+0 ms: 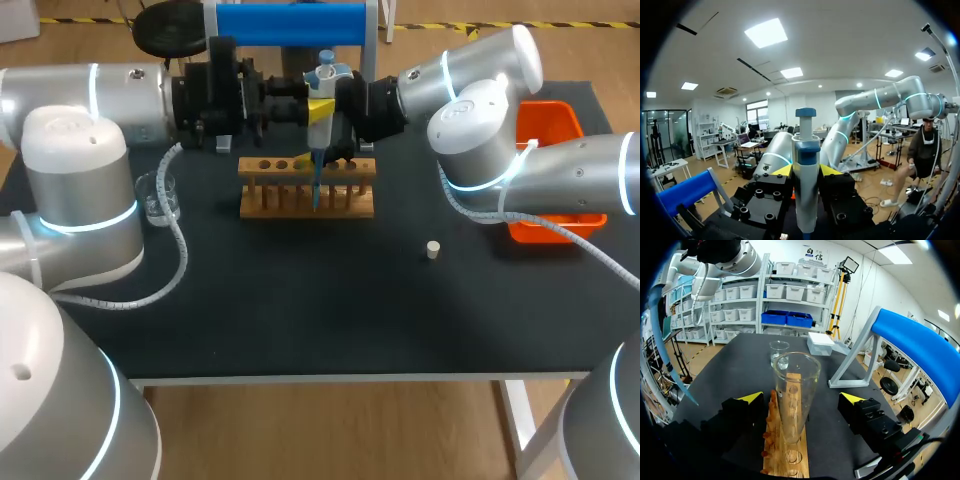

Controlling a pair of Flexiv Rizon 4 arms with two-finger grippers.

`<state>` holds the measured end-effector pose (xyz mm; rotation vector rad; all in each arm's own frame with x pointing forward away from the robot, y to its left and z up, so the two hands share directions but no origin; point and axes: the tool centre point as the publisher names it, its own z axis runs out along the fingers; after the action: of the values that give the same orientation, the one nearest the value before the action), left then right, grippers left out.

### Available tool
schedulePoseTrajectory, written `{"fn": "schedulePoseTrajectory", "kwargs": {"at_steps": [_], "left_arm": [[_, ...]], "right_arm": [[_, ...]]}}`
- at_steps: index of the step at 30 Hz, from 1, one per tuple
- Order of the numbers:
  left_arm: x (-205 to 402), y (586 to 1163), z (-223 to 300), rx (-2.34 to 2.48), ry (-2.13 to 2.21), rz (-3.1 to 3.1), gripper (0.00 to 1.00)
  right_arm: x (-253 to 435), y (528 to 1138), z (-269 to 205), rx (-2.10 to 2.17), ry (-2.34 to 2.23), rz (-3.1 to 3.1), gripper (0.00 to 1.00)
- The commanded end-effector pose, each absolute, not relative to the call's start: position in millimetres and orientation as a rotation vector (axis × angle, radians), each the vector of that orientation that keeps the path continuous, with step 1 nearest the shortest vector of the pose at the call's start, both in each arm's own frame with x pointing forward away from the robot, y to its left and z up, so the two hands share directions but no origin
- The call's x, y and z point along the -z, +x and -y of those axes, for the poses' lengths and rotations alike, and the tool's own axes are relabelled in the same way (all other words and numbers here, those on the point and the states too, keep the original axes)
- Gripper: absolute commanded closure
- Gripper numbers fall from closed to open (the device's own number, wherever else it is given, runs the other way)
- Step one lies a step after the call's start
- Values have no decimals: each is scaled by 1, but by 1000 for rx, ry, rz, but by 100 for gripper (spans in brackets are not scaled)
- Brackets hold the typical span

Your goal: Invert the test tube, pick up the pipette, mount the tip to pipette, aspirate from beaker and dispense into the tube, eject the tip, return the pipette, and cap with the stopper.

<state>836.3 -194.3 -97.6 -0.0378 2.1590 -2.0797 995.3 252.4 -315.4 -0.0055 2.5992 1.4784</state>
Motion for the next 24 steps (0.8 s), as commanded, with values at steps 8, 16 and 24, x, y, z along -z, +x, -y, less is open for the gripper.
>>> {"fn": "schedulePoseTrajectory", "kwargs": {"at_steps": [8,16,24], "left_arm": [[98,836,195,2080,-40,-2155,100],[98,836,195,2080,-40,-2155,100],[98,836,195,2080,-40,-2155,100]], "right_arm": [[314,995,-252,-1475,-5,-2603,0],[297,982,-213,-1503,2,-2593,0],[274,961,-177,-1518,-35,-2586,0]]}}
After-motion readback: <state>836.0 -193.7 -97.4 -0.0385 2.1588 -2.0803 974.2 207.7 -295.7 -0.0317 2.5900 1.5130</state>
